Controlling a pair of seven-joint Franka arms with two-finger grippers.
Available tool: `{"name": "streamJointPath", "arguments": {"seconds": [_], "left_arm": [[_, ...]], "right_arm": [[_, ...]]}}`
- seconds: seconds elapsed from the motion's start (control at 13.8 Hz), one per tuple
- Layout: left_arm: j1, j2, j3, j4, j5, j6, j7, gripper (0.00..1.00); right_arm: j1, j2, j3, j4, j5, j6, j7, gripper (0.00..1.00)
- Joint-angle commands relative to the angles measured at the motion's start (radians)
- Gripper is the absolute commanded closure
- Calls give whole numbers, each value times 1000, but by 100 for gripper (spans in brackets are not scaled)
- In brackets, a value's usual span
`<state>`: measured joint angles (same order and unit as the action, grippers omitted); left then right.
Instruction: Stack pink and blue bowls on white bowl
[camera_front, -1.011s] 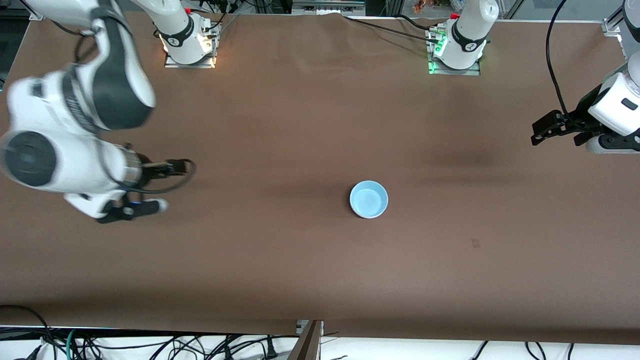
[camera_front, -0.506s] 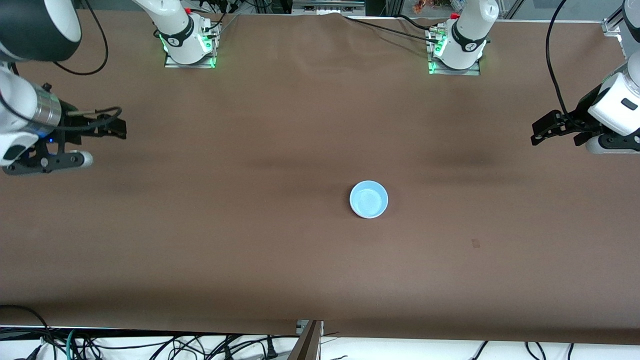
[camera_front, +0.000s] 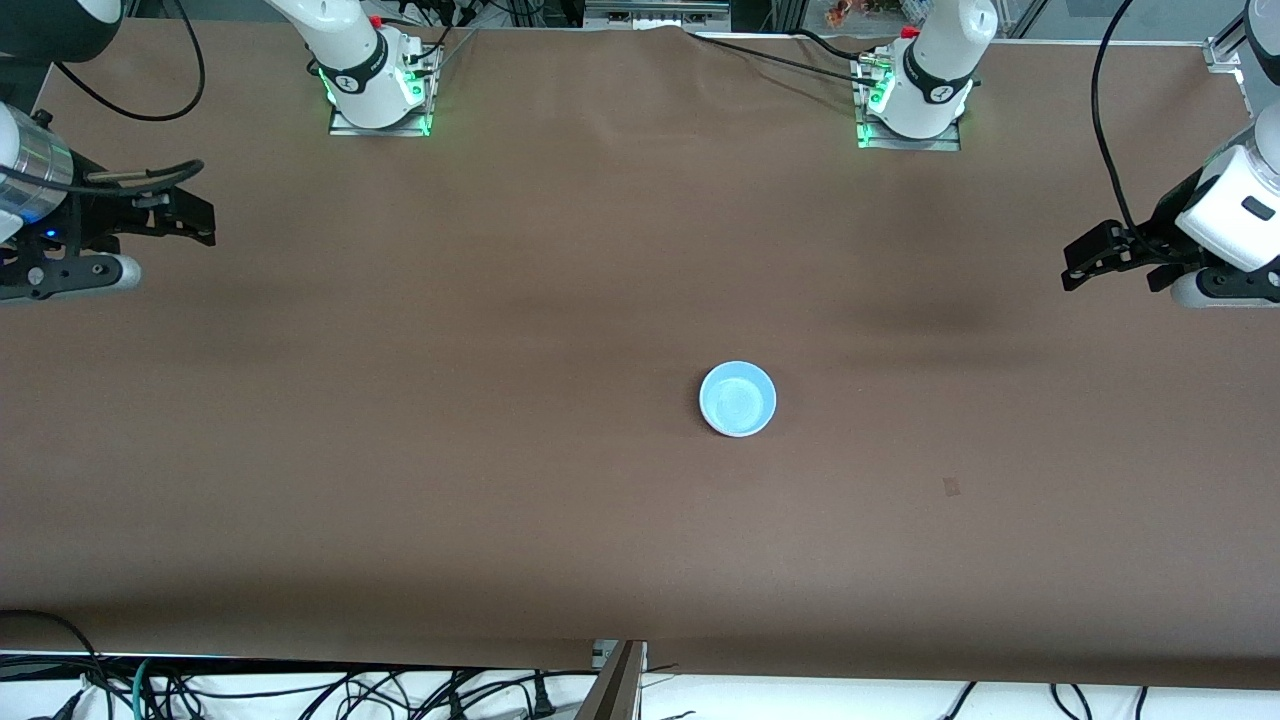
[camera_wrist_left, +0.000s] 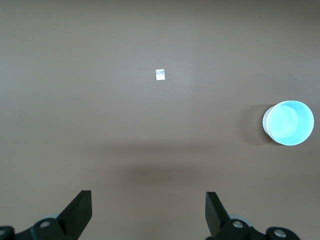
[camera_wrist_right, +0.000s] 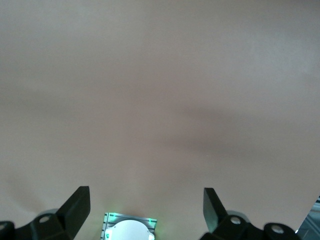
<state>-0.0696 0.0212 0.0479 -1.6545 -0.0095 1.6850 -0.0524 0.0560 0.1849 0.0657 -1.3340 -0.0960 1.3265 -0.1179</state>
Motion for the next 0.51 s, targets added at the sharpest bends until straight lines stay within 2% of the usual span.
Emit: {"name": "streamJointPath", "arguments": {"seconds": [0.0,0.43], "left_arm": [[-6,3,0,12,17,-8,0,0],[-6,3,0,12,17,-8,0,0]], "right_arm": [[-39,-48,20,-37,4,-3,-40,0],[-58,-71,16,-37,9,-10,23,0]]}}
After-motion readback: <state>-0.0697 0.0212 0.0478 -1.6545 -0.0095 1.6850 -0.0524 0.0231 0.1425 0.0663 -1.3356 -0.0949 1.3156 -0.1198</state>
